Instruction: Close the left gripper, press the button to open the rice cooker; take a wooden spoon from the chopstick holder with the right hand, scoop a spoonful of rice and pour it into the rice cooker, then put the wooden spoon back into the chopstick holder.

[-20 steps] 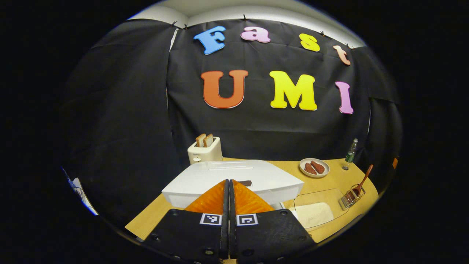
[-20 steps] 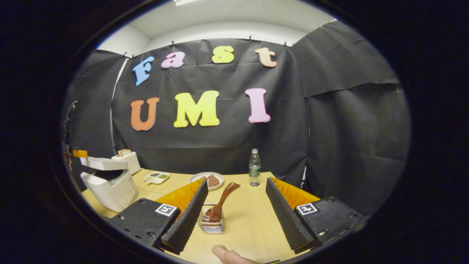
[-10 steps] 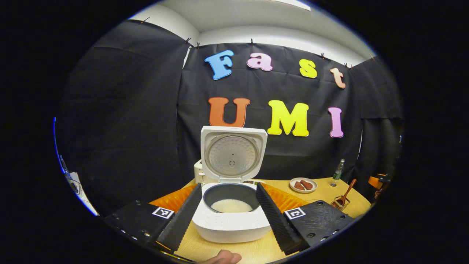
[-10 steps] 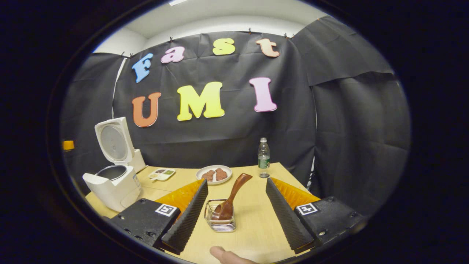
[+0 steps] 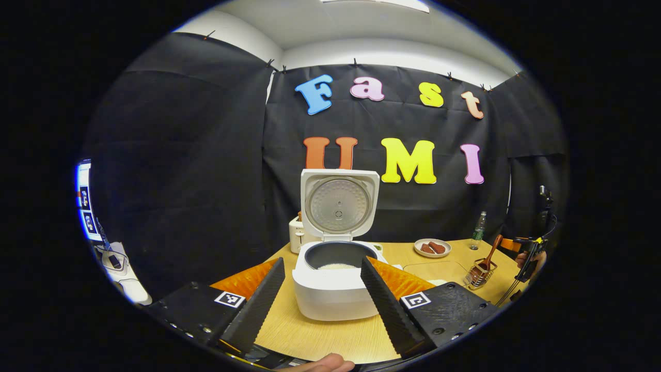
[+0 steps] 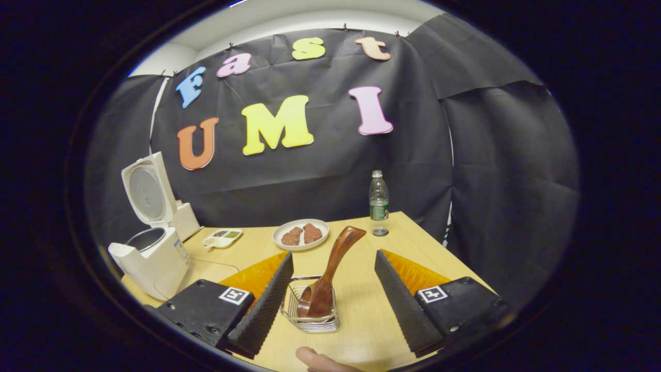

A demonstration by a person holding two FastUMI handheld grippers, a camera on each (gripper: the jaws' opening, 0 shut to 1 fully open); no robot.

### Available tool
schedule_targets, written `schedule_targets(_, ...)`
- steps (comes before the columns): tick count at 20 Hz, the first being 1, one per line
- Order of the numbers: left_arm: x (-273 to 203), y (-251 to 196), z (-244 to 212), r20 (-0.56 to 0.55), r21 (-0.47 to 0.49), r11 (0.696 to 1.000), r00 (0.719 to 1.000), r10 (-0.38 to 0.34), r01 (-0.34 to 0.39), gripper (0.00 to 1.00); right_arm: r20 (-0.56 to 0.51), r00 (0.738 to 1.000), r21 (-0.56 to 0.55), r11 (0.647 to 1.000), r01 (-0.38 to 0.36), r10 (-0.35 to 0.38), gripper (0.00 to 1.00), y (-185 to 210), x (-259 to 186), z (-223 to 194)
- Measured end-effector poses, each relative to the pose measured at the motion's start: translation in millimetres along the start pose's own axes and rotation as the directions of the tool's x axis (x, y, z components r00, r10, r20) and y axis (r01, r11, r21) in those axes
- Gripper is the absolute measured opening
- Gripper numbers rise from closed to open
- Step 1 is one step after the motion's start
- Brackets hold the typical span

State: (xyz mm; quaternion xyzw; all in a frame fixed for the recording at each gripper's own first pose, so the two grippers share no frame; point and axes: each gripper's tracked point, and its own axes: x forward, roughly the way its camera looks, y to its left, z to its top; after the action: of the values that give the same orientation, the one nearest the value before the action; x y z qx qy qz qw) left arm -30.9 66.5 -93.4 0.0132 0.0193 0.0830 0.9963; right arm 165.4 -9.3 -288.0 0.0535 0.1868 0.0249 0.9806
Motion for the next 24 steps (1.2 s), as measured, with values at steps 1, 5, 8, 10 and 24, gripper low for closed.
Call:
schedule_targets(1, -7.1, -3.1, 2.2, 0.018, 0.012, 1.0, 1.0, -0.006, 0.006, 0.94, -0.015, 1.0, 0.021, 1.0, -0.018, 0.018, 0.99, 3.1, 8.3, -6.1)
schedule_targets(5, -35.2, -3.1, 5.7, 0.085, 0.068, 0.997, 0.996, 0.025, -0.031, 0.94, 0.004, 0.994, 0.125, 0.987, -0.105, 0.106, 1.0, 17.0, 45.4, -15.1)
schedule_targets(8, -54.6, -17.9, 1.0, 0.098, 0.081, 0.997, 0.995, 0.003, -0.011, 0.94, -0.062, 0.994, 0.1, 0.991, -0.085, 0.091, 1.0, 11.0, 67.8, -38.1)
schedule_targets(10, -61.7, -28.8, -7.3, 0.085, 0.056, 0.998, 0.996, -0.039, 0.035, 0.94, -0.062, 0.995, 0.118, 0.991, -0.067, 0.075, 1.0, 8.0, 77.3, -38.8)
schedule_targets(24, -93.5, -31.9, -11.1, 0.106, 0.027, 0.997, 0.992, -0.07, 0.067, 0.95, -0.033, 0.991, 0.03, 0.991, -0.128, 0.129, 0.2, 31.5, 64.0, -9.7)
